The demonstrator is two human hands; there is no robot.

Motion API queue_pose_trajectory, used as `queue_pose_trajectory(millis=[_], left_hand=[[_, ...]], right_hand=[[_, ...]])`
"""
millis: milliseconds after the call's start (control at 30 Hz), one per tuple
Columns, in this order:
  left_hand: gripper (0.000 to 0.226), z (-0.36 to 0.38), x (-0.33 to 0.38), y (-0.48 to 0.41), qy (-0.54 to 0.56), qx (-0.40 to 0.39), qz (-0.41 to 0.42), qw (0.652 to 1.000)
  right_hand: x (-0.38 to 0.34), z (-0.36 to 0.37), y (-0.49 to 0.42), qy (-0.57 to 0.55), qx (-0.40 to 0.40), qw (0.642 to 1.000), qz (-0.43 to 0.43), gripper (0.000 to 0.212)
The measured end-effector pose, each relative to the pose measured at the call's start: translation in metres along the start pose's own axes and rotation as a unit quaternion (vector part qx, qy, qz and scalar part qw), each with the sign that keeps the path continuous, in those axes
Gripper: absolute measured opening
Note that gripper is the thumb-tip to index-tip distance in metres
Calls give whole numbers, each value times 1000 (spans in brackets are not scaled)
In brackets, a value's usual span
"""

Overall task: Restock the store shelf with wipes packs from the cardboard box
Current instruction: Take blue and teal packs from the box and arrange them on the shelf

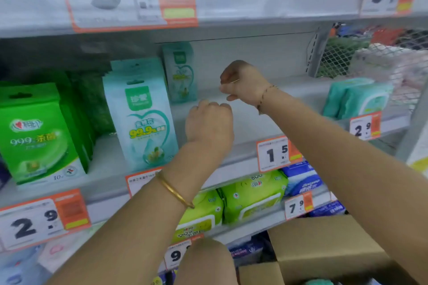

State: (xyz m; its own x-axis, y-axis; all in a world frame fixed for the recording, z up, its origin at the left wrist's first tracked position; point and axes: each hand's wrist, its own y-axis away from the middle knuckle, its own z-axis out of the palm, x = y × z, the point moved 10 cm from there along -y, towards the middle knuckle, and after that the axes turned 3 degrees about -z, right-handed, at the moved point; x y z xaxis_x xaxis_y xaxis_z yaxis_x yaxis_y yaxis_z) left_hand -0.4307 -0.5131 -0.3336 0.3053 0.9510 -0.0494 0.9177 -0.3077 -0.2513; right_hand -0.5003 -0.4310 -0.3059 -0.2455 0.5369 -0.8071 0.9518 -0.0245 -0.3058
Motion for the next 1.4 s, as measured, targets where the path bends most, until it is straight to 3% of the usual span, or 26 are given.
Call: queue_pose_trajectory(millis=[100, 200, 333, 433, 667, 767, 967, 1200, 1400], left_hand=[[23, -29, 42, 57, 106, 175, 87, 975], [31, -6, 84, 114, 181, 211, 153, 948], [20, 87, 155, 158, 195, 43, 208, 958], [31, 154, 200, 173, 185, -110, 248, 945], [27, 237, 219, 150, 180, -264, 178, 931], [24, 245, 217, 140, 175, -297, 164, 924], [30, 252, 220, 152, 190, -315, 139, 919], [30, 275, 239, 190, 183, -370, 182, 892], [30, 309, 244, 206, 210, -408, 181, 870]], right_hand=[[1, -55, 97, -30, 35, 999, -28, 30], [38, -94, 195, -51, 57, 997, 19, 29], [127, -110, 288, -11, 61, 988, 140, 26], [192, -108, 328, 0, 50, 976, 213, 17], [290, -66, 314, 16, -71, 954, 291, 9], [312, -47, 304, 21, -118, 945, 304, 13], [347, -30, 341, -2, -123, 924, 362, 11], [366, -45, 407, -18, -28, 906, 422, 9], [382, -62, 455, 19, -31, 885, 464, 7]])
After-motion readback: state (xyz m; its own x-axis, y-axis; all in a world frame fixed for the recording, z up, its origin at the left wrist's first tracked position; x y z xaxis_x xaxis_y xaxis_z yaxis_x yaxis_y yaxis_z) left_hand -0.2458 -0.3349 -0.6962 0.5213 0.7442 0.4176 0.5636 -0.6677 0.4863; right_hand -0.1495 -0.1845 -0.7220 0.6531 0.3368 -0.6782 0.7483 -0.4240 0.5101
